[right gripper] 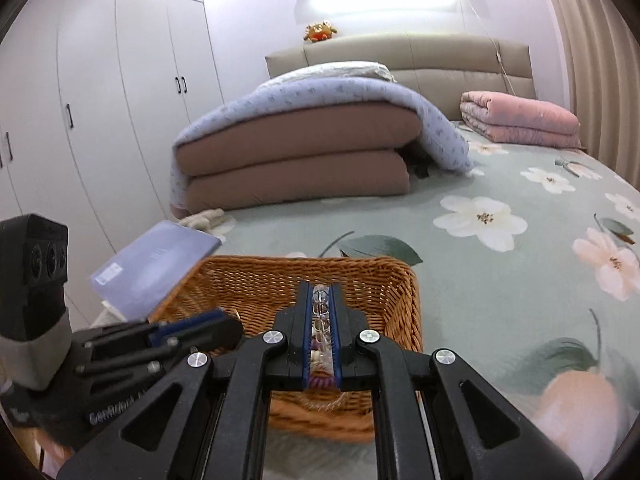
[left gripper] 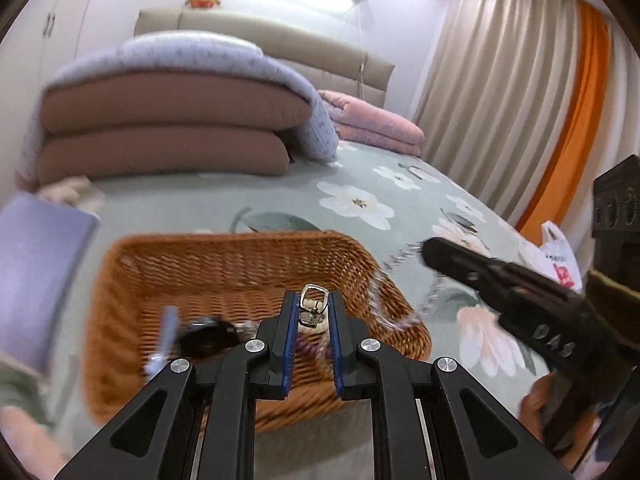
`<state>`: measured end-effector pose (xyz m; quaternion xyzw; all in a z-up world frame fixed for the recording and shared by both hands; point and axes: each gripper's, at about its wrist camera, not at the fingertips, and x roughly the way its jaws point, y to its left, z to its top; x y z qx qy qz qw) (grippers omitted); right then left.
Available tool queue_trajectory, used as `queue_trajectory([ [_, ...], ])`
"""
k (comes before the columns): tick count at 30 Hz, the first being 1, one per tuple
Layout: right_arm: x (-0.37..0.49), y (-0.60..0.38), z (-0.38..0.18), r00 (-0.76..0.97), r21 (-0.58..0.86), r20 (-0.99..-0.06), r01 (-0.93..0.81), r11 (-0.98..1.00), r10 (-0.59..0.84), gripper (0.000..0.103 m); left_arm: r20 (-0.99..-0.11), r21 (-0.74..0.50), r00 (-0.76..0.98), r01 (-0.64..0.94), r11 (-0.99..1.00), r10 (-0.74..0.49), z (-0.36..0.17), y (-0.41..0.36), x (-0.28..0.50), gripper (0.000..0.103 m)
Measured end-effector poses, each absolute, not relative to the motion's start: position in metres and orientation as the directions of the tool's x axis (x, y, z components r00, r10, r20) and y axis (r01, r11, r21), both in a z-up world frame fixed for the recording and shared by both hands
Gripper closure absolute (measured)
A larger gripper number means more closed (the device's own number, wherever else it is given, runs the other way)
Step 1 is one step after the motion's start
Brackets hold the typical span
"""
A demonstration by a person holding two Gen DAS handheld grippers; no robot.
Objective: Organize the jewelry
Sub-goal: 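Carry the gold clasp with the left tool while the right tool carries the bead bracelet to the basket, then open the right tool in the basket while the left tool releases the gold clasp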
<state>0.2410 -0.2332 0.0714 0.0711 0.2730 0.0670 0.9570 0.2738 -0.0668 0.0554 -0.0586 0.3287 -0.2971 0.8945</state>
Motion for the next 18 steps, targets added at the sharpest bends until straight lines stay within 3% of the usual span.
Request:
queue_trajectory([
  [7,0.259,-0.24,0.033,0.798,0.185,-0.579,-0.073,0.98,0.169,0.092,-0.618,-0.291,0.559,0.489,0.822,-0.552,0.011,-0.085,0.294,0.089],
  [15,0.262,-0.244,0.024,0.78,0.199,-0.601,-0.067,0.978,0.176,0.092,-0.628,-0.266,0.563,0.493,0.828,-0.537,0.01,-0.095,0.291,0.088],
  [18,0.26,-0.248,0.023,0.778,0.243,-0.589,-0.09,0.966,0.221,0.076,-0.636,-0.297,0.532,0.5,0.814,-0.559,0.01,-0.094,0.291,0.083],
])
